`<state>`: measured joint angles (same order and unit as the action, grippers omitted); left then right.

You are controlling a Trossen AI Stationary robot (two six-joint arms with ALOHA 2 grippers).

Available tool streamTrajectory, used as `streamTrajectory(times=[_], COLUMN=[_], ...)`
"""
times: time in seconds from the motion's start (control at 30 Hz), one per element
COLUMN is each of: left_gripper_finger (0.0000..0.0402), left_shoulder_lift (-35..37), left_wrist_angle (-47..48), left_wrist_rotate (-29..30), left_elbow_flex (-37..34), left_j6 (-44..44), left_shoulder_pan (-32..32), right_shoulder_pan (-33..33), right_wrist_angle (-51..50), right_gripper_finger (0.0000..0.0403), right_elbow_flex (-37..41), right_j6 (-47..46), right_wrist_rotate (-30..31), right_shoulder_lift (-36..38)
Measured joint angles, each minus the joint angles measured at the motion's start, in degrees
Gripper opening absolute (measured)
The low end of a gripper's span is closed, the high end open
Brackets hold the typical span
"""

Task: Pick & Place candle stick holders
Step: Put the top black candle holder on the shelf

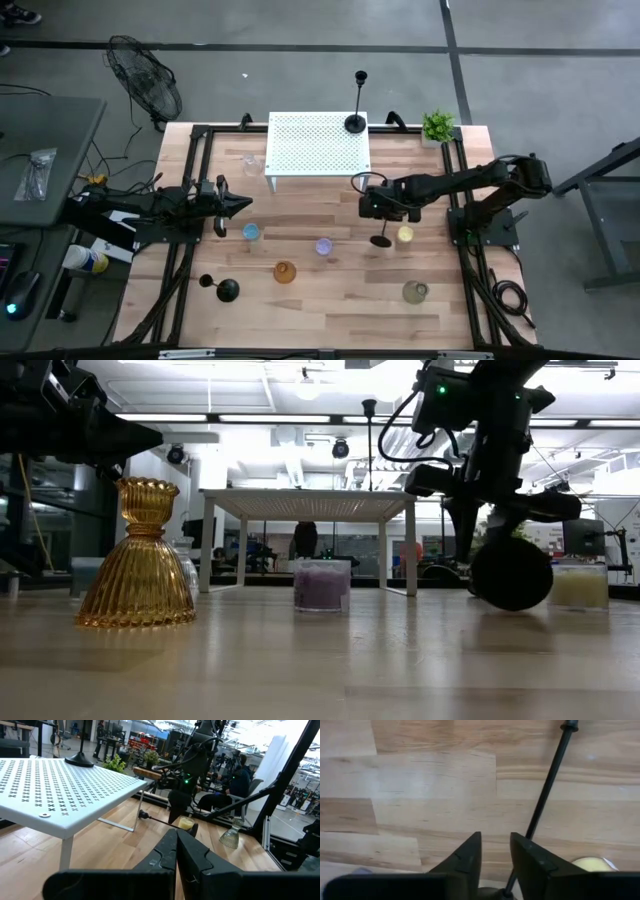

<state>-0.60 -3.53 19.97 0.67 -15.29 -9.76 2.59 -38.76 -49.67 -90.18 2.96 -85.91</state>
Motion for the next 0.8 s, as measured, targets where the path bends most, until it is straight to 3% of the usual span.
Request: streamTrajectory(times=[0.17, 0.4, 0.8], left_gripper_finger=[0.0001, 0.0001, 0.0001], left_shoulder_lift=[-0.01, -0.02, -0.02], left_wrist_angle=[-0.01, 0.0, -0.02], left_wrist_rotate=[0.0, 0.02, 0.01], left_elbow_flex=[0.0, 0.0, 0.0], left_j6=[0.0, 0.0, 0.0], left_shoulder_pan=[0.0, 0.0, 0.0], right_shoulder_pan=[0.39, 1.33, 1.31], right_wrist_angle=[0.0, 1.28, 2.07], right_gripper_finger=[0.0133, 0.004, 0.0035], right_elbow_flex=[0.0, 0.0, 0.0], right_j6=[1.04, 8.08, 13.05], right_wrist_rotate=[-3.62, -8.36, -8.87], right_shoulder_lift=[0.0, 0.0, 0.0])
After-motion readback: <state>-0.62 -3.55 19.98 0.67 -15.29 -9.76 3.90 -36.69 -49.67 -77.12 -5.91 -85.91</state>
